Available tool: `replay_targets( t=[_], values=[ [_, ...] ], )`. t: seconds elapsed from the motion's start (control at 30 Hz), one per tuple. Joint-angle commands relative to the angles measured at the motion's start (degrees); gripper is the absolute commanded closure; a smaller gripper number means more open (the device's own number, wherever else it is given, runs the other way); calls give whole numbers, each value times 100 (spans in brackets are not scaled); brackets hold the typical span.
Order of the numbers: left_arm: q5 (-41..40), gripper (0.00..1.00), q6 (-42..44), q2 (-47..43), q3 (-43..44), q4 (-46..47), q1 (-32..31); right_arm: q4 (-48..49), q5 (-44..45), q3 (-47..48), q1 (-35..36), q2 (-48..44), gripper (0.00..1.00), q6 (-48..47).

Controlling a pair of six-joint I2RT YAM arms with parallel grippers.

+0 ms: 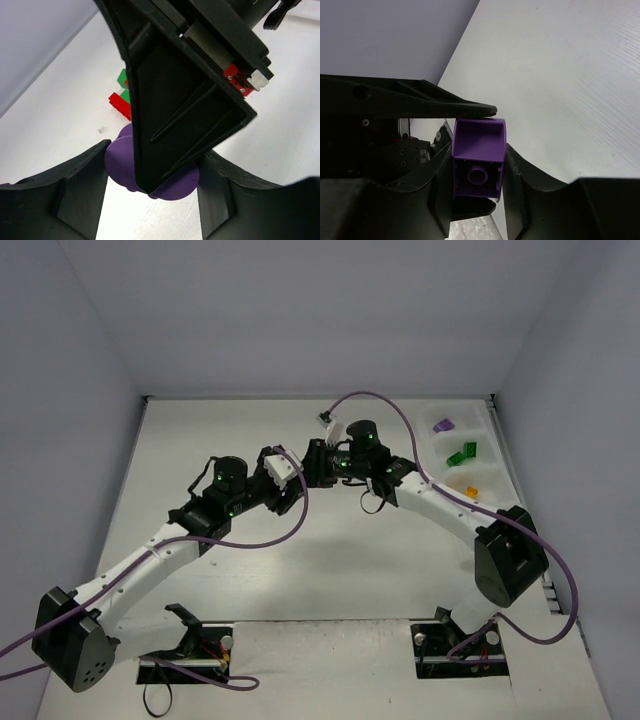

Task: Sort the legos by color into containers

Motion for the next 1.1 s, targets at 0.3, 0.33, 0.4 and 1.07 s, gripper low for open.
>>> replay_targets(
  t=[0.3,0.33,0.4,1.07],
  values=[
    [-971,28,-749,-97,126,501,-17,-482,820,504,-484,-199,100,-1084],
    [-1129,28,-864,-114,82,571,-17,-535,934,478,-728,-216,100,-1110],
    [-1454,28,-1093,-123,3,572,-8,-561,1241,443,-1002,-234,100,-1154],
    [-3135,15,-3685,-194,91,-1924,527,-799,3809,1795,-2901,768,100,-2121]
  ],
)
